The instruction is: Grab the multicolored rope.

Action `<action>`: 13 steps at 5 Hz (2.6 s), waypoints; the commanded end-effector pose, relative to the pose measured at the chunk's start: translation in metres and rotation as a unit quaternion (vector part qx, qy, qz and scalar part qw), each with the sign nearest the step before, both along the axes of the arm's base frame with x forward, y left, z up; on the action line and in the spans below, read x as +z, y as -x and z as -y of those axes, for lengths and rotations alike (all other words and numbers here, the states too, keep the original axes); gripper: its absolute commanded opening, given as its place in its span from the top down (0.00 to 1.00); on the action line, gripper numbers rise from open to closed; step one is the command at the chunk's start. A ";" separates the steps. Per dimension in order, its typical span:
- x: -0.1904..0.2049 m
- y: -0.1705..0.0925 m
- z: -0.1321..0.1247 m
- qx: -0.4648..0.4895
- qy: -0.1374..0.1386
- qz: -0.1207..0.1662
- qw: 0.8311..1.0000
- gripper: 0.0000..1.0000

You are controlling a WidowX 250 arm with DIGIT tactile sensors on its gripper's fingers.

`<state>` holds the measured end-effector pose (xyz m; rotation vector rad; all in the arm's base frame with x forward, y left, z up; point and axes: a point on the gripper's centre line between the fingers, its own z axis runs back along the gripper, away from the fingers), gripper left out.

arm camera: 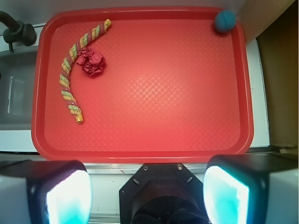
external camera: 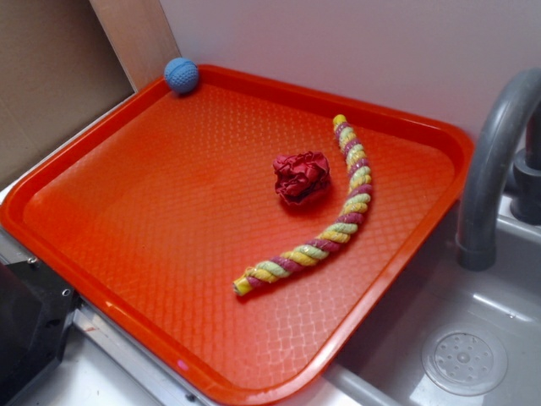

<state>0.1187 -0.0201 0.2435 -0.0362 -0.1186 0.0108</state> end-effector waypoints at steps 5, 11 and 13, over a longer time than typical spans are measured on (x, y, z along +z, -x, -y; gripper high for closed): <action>-0.062 -0.090 0.113 -0.058 -0.054 0.034 0.996 0.00; -0.215 -0.084 0.160 -0.133 -0.139 -0.043 0.980 0.00; -0.232 -0.082 0.162 -0.168 -0.104 -0.033 0.980 0.00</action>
